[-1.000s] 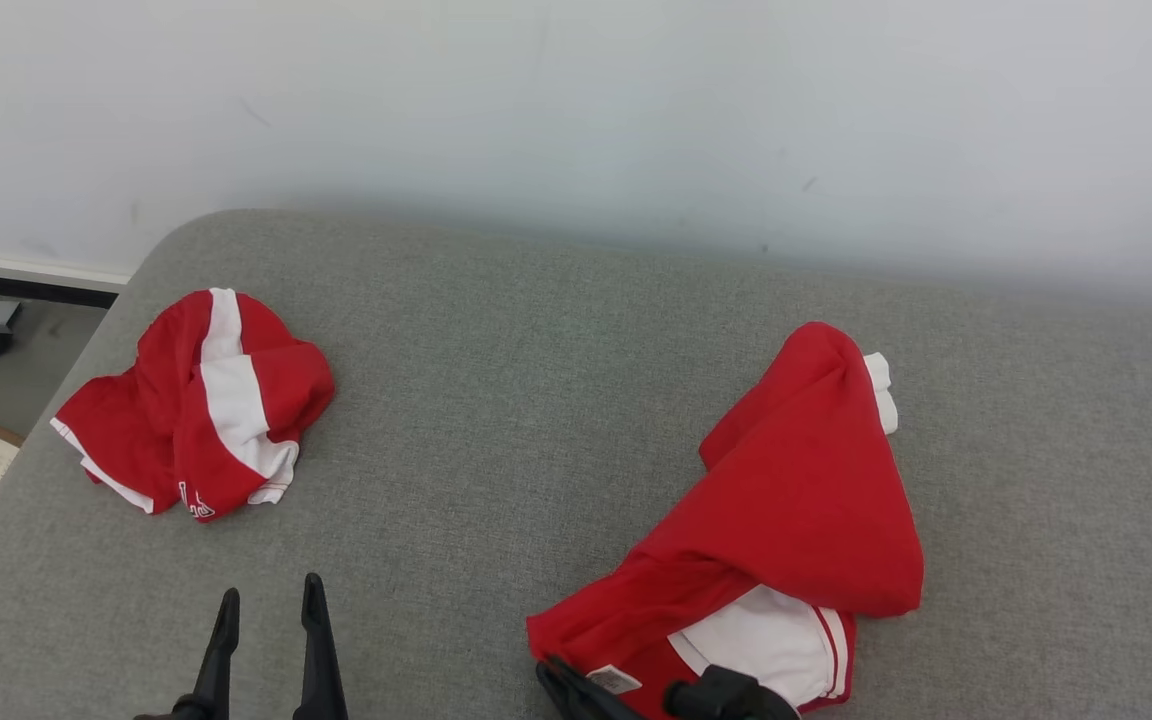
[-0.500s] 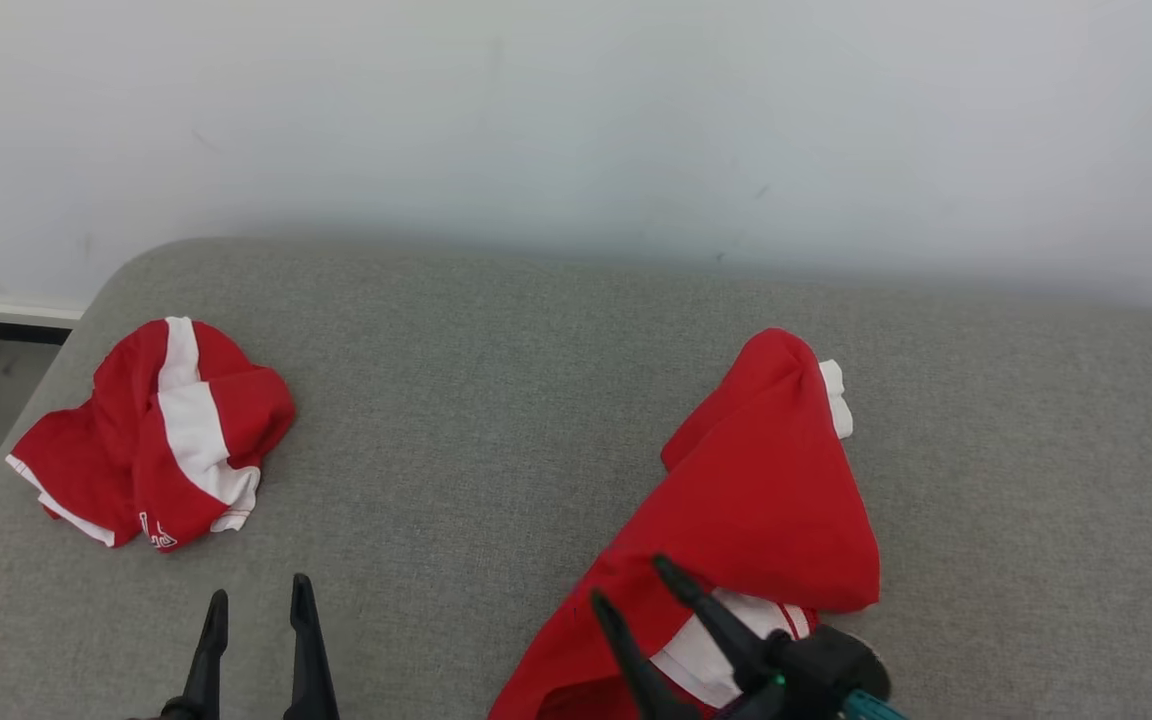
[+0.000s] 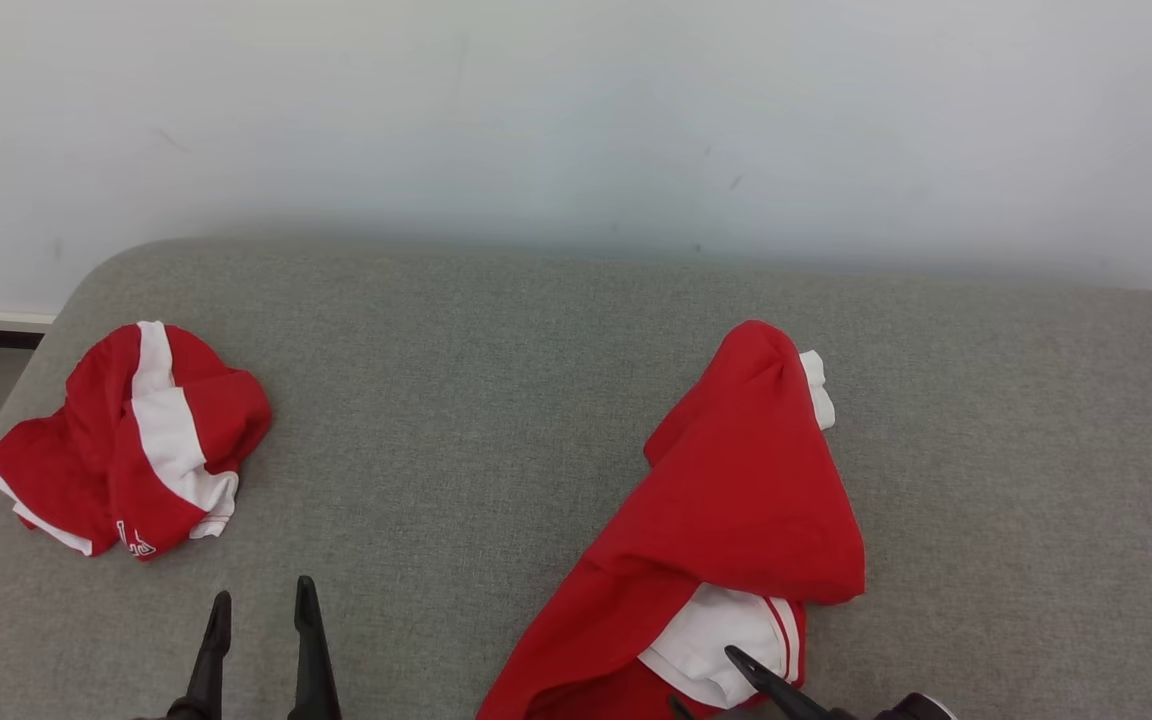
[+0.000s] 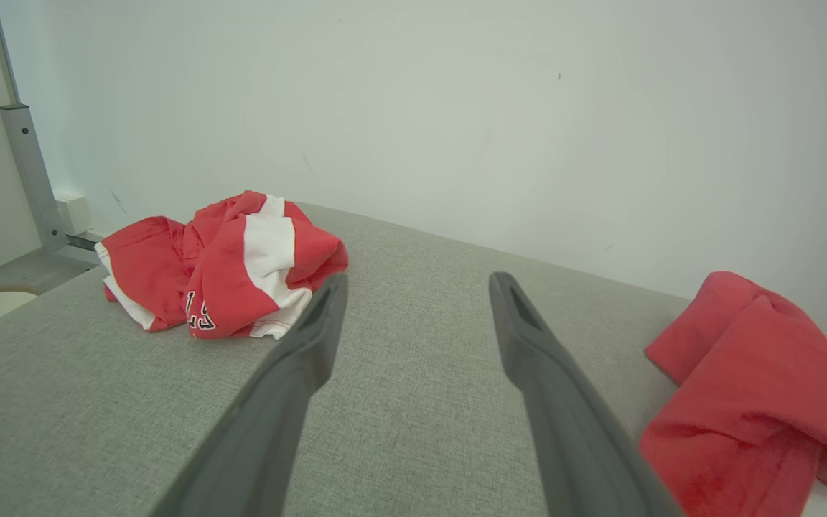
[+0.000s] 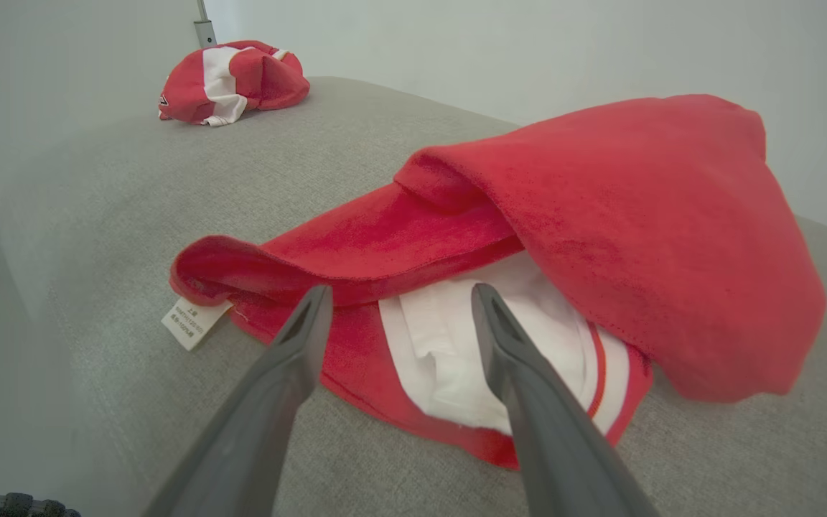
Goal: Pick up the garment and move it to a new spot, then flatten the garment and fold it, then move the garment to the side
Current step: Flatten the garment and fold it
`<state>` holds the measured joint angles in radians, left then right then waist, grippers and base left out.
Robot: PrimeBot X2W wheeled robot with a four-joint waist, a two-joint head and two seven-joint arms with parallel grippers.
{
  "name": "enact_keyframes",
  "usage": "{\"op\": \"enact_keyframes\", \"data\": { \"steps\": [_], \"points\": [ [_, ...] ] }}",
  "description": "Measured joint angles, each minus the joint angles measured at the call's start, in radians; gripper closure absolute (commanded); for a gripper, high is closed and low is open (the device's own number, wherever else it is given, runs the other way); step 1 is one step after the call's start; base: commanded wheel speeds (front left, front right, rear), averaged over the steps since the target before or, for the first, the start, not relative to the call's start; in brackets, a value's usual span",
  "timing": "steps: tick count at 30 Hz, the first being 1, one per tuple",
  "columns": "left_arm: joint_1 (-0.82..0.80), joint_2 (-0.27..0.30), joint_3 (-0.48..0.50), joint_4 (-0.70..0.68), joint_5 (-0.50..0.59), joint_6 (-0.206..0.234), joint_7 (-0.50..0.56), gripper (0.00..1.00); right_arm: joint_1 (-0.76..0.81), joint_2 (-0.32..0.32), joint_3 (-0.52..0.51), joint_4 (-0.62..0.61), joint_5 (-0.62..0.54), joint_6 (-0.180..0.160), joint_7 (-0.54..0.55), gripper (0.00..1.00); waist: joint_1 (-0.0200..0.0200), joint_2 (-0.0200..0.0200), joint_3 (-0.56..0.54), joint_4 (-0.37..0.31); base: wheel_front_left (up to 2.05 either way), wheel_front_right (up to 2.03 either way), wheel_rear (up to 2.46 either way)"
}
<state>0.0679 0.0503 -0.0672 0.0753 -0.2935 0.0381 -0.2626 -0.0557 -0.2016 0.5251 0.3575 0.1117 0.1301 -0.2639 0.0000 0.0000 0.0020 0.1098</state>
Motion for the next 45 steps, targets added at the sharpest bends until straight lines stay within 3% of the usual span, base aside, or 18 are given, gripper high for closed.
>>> {"op": "enact_keyframes", "data": {
  "steps": [11,12,13,20,30,39,45],
  "points": [
    [0.013,0.000,0.002,0.042,0.051,-0.012,0.000,0.00,-0.096,0.033,-0.032,0.227,-0.193,0.000,0.000,0.00,0.0000,0.0000,0.003,0.010,0.00,0.00,0.00],
    [0.013,0.000,0.003,0.045,0.051,-0.012,0.000,0.00,-0.100,0.039,-0.044,0.244,-0.199,0.000,0.000,0.73,0.0000,0.0000,0.002,0.011,0.00,0.00,0.00],
    [0.014,0.000,0.003,0.047,0.050,-0.012,0.000,0.00,-0.108,0.043,-0.059,0.261,-0.205,0.000,0.000,1.00,0.0000,0.0000,0.001,0.012,0.00,0.00,0.00],
    [0.014,0.000,0.004,0.054,0.044,-0.010,0.000,0.00,-0.134,0.078,-0.184,0.240,-0.201,0.000,0.000,1.00,0.0000,0.0001,0.001,0.020,0.00,0.00,0.00],
    [0.015,0.000,0.005,0.060,0.033,-0.003,0.000,0.00,-0.199,0.084,-0.312,-0.050,-0.100,0.000,0.000,1.00,0.0000,0.0000,0.006,0.016,0.00,0.00,0.00],
    [0.014,0.000,-0.001,0.068,0.016,-0.003,0.000,0.00,-0.318,0.104,-0.189,-0.250,-0.072,0.000,0.000,1.00,0.0000,0.0000,-0.004,0.020,0.00,0.00,0.00],
    [0.014,0.000,-0.002,0.070,0.011,-0.003,0.000,0.00,-0.325,0.130,-0.108,-0.260,-0.020,0.000,0.000,1.00,0.0000,0.0000,-0.010,0.032,0.00,0.00,0.00]
  ]
}}
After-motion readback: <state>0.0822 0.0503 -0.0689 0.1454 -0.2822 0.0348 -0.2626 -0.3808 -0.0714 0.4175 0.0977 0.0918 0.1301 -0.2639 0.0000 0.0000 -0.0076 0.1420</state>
